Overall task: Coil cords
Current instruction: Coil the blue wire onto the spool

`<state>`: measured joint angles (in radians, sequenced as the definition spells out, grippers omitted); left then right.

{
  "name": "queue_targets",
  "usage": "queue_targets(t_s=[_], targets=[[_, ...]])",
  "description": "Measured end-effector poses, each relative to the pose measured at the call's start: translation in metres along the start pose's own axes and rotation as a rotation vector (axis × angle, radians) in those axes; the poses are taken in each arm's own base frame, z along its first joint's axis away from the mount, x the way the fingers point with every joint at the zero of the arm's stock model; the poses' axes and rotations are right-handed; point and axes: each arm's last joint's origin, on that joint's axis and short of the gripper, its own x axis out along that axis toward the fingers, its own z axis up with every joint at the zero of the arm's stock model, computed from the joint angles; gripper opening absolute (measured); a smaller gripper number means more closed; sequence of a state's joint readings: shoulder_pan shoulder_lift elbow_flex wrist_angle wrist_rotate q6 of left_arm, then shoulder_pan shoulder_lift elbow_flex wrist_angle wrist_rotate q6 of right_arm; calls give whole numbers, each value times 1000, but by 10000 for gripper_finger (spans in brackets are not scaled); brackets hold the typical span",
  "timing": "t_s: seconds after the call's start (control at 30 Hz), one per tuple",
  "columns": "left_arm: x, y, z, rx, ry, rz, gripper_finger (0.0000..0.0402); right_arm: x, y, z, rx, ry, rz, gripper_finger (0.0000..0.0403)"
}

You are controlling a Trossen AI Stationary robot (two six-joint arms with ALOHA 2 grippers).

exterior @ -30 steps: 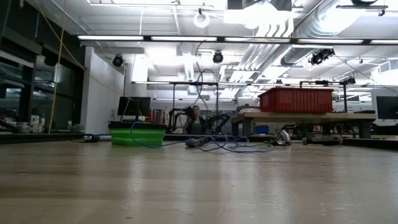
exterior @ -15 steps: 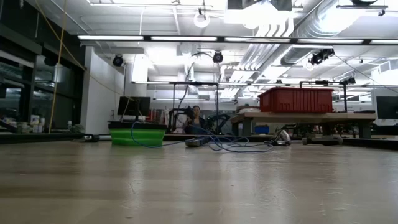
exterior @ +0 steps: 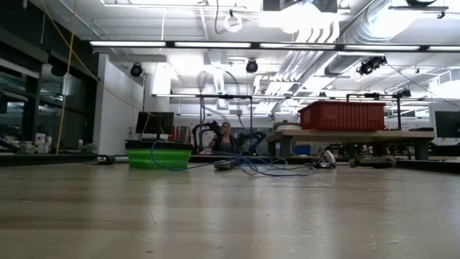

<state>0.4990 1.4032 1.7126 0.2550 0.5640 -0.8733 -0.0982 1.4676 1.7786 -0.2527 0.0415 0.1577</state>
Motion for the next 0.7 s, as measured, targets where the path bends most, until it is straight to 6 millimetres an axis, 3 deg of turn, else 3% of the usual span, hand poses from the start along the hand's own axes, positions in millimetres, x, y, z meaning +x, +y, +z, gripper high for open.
queue_targets(t_s=[0.3, 0.7], targets=[[-1, -19, -1, -10, -26, -33, 0, 15, -3, -5, -55, -41, -94, 162], [8, -30, -10, 10, -71, -51, 0, 61, -2, -30, 8, -112, 19, 177]])
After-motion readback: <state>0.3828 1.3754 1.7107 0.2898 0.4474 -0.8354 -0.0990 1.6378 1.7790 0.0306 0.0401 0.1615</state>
